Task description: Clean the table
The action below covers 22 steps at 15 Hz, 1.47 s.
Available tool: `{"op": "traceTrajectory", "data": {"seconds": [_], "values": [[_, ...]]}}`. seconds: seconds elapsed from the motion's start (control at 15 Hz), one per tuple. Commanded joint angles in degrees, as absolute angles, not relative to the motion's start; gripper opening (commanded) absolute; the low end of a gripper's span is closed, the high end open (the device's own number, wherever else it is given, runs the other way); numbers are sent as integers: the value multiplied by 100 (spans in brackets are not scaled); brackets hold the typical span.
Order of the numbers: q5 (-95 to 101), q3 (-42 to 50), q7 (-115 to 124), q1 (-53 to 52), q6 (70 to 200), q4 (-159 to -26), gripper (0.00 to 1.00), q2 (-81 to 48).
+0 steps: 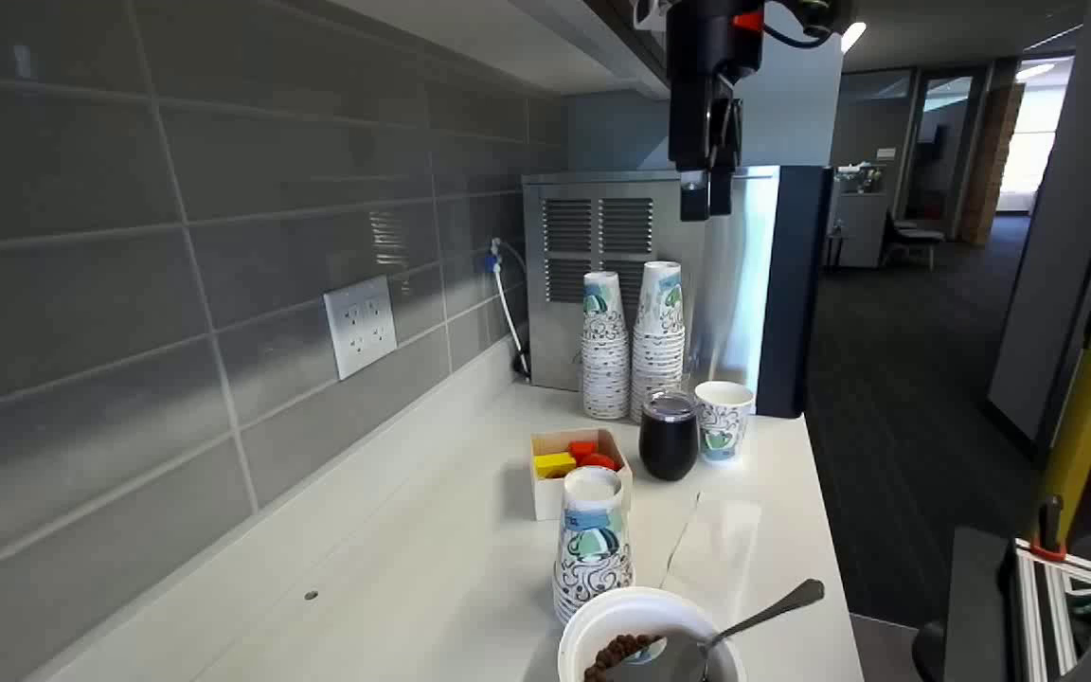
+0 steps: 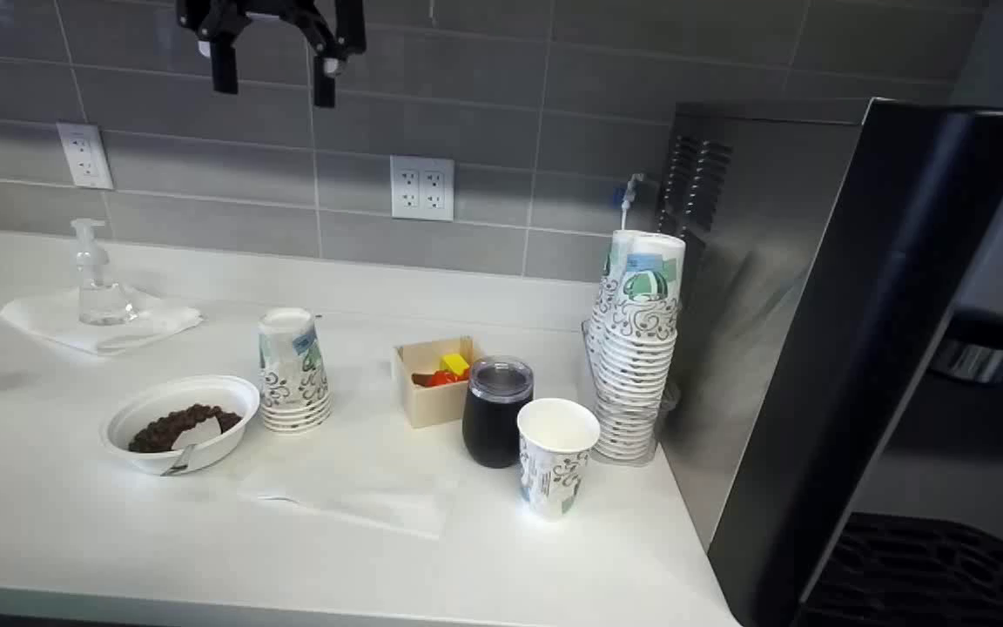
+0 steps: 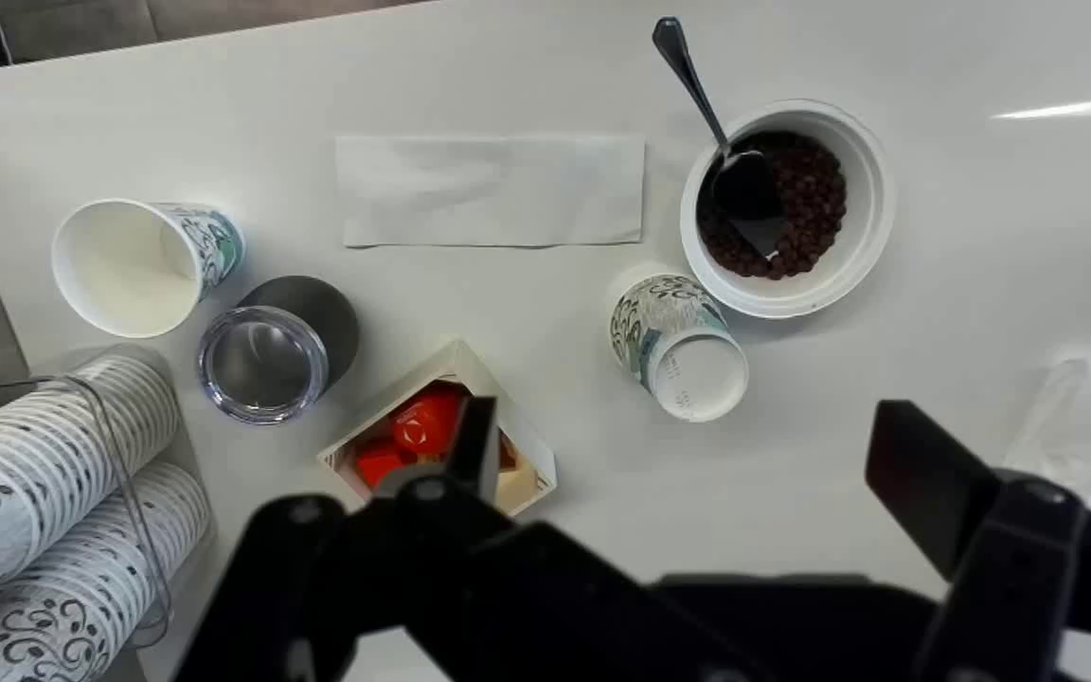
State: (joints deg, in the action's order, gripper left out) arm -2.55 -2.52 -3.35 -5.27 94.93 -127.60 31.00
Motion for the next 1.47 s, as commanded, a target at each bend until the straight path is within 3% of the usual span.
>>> {"op": "traceTrajectory", "data": {"seconds": [0.0, 0.73, 1.4], "values": [[-264, -271, -342, -504, 9485, -12746, 100, 3095], [-326, -322, -144, -485, 9847, -13117, 100, 3057], [-434, -370, 749, -347, 12210, -15010, 100, 3157]]}}
